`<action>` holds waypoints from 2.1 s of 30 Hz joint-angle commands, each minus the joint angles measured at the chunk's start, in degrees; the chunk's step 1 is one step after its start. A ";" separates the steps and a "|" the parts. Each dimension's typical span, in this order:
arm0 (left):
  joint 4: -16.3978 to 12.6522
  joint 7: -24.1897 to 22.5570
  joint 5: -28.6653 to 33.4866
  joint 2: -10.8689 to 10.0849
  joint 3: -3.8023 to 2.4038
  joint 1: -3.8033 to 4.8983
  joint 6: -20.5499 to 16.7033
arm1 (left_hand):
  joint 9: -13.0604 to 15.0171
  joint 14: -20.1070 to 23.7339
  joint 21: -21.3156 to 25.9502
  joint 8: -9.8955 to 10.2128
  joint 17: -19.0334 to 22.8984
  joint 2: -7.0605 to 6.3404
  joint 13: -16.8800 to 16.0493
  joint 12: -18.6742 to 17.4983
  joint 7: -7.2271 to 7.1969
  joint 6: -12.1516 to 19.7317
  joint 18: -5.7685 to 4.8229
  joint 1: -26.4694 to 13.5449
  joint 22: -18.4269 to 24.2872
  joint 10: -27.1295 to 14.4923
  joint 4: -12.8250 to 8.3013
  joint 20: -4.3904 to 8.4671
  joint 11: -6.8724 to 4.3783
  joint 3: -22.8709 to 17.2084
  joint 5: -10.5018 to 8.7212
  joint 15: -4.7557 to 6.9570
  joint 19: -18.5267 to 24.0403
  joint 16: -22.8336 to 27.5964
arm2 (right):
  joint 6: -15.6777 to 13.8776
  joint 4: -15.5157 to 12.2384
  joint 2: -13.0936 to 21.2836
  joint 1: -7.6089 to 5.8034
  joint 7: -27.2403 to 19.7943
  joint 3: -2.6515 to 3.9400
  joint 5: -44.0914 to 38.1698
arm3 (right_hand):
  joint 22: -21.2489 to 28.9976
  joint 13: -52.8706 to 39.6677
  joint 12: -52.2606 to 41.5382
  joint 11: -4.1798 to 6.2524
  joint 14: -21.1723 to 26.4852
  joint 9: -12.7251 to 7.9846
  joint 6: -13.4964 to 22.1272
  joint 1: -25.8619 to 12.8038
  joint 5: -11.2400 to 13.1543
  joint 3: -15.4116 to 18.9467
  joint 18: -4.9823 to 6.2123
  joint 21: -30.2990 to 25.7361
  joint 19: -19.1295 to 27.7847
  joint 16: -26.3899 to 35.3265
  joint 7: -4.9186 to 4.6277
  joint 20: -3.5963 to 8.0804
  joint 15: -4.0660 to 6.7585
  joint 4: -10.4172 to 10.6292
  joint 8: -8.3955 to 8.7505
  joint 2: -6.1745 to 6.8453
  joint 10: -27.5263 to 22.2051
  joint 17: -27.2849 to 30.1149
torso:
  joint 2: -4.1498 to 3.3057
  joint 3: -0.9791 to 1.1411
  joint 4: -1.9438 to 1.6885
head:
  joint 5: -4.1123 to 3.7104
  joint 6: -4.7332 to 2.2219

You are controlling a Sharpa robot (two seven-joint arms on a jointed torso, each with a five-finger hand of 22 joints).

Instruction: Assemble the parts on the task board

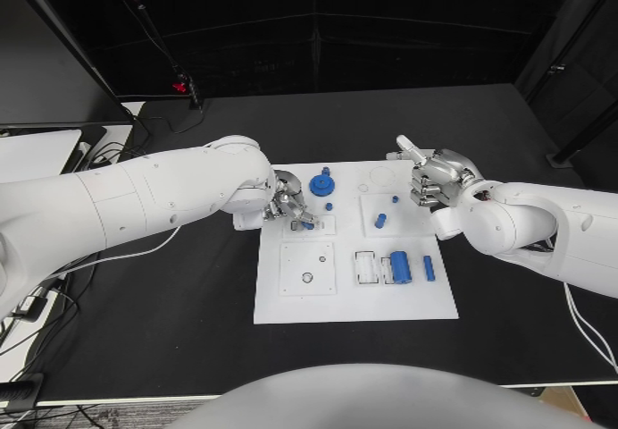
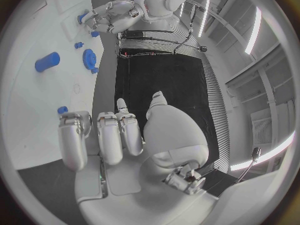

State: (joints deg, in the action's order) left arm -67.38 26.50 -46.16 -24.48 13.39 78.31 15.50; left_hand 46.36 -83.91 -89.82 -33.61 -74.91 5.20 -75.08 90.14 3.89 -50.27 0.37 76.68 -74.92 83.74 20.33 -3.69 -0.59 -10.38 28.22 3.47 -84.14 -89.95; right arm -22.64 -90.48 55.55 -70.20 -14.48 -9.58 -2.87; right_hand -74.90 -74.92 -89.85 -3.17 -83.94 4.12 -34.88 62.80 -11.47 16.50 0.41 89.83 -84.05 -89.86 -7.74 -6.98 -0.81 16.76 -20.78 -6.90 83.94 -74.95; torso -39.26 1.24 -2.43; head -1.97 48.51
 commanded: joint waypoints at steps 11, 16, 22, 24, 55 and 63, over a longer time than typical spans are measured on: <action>0.13 1.71 -0.26 0.26 0.18 -0.44 0.36 | 1.62 -6.09 -0.18 0.90 -15.09 -0.93 -14.92 -0.14 -0.38 2.85 -0.37 -7.90 -15.08 6.26 -3.45 -0.28 0.74 2.03 -8.75 -0.52 -5.86 -0.05 | 0.30 -0.10 -0.06 -0.07 -0.43 0.02 0.78 | -15.10 -15.08 -0.15 0.33 -6.06 -0.07 -0.13 -0.25 -0.45 0.48 -0.41 0.17 -5.95 -0.14 0.30 0.22 0.54 -0.06 -0.37 -0.84 6.06 -15.05 | -0.01 0.02 -0.03 | -0.05 0.10; 0.18 2.06 -0.26 0.35 0.18 -0.49 0.23 | 1.92 -6.09 -0.18 0.72 -15.09 -1.01 -14.92 -0.14 -0.31 3.10 -0.37 -10.59 -15.08 6.26 -3.44 -0.37 0.78 4.51 -10.94 -0.63 -5.86 -0.05 | 0.32 -0.09 -0.06 -0.07 -0.42 0.02 0.78 | -15.10 -15.08 -0.15 0.34 -6.06 -0.08 -0.14 -0.37 -0.50 0.50 -0.41 0.17 -5.95 -0.14 0.30 0.24 0.55 -0.04 -0.42 -0.98 6.06 -15.05 | 0.00 0.00 -0.02 | -0.02 0.09; 0.13 2.07 -2.52 0.37 0.18 -0.52 -0.23 | 2.37 -6.09 -0.18 0.37 -15.09 -1.13 -14.92 -0.14 -0.14 3.64 -0.37 -13.82 -15.08 6.26 -3.48 -0.56 0.93 7.62 -12.84 -0.85 -5.86 -0.05 | 0.38 -0.07 -0.08 -0.06 -0.42 0.02 0.78 | -15.10 -15.08 -0.15 0.34 -6.06 -0.08 -0.14 -0.37 -0.50 0.50 -0.41 0.17 -5.95 -0.14 0.30 0.24 0.55 -0.04 -0.42 -0.98 6.06 -15.05 | -0.02 0.01 -0.03 | -0.03 0.06; 0.09 1.78 -3.66 0.34 0.18 -0.53 -0.36 | 2.47 -6.09 -0.18 0.25 -15.09 -1.29 -14.92 -0.14 -0.16 3.65 -0.37 -14.10 -15.08 6.26 -3.50 -0.59 0.92 8.17 -13.00 -0.85 -5.86 -0.05 | 0.38 -0.04 -0.09 -0.06 -0.42 0.02 0.78 | -15.10 -15.08 -0.15 0.34 -6.06 -0.08 -0.14 -0.37 -0.50 0.50 -0.41 0.17 -5.95 -0.14 0.30 0.24 0.55 -0.04 -0.42 -0.98 6.06 -15.05 | -0.02 0.01 -0.06 | -0.06 0.09; -1.84 -1.12 -5.76 -1.32 0.18 -0.55 -4.25 | 4.46 -6.09 -0.18 -2.26 -15.09 -0.34 -14.92 -0.14 -0.77 2.46 -0.37 -16.32 -15.08 6.26 -3.53 -0.40 0.41 11.62 -13.13 -0.45 -5.86 -0.05 | 0.20 0.36 -0.17 0.16 -0.04 0.02 0.78 | -15.10 -15.08 -0.15 0.34 -6.06 -0.09 -0.15 -0.52 -0.54 0.55 -0.41 0.17 -5.95 -0.14 0.29 0.25 0.56 -0.06 -0.48 -1.13 6.06 -15.05 | -0.03 -0.05 -0.01 | 0.16 0.08; -2.02 -1.42 -6.06 -1.64 0.18 -0.54 -4.52 | 4.51 -6.09 -0.18 -2.29 -15.09 -0.13 -14.92 -0.14 -0.79 2.50 -0.37 -16.40 -15.08 6.26 -3.49 -0.37 0.39 11.70 -13.08 -0.42 -5.86 -0.05 | 0.17 0.38 -0.12 0.26 0.07 0.02 0.78 | -15.10 -15.08 -0.15 0.34 -6.06 -0.09 -0.15 -0.52 -0.54 0.55 -0.41 0.17 -5.95 -0.14 0.29 0.25 0.56 -0.06 -0.48 -1.13 6.06 -15.05 | -0.01 0.03 -0.01 | 0.22 0.13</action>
State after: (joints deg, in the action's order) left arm -69.40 25.14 -51.06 -26.06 13.46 77.84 11.78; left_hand 50.94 -83.88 -89.82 -35.62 -74.91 4.86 -74.94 90.13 3.15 -47.32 0.37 60.56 -74.91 83.91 16.85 -3.89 -0.01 0.87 15.38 3.08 -83.93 -89.95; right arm -22.65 -90.02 55.46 -69.87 -14.29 -9.59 -2.19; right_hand -74.90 -74.92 -89.85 -3.17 -84.15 4.13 -34.90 62.29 -11.77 16.67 0.40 89.83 -84.05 -89.86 -7.76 -6.98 -0.60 16.60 -21.07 -7.41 83.94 -74.92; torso -39.26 1.22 -2.49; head -1.81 48.66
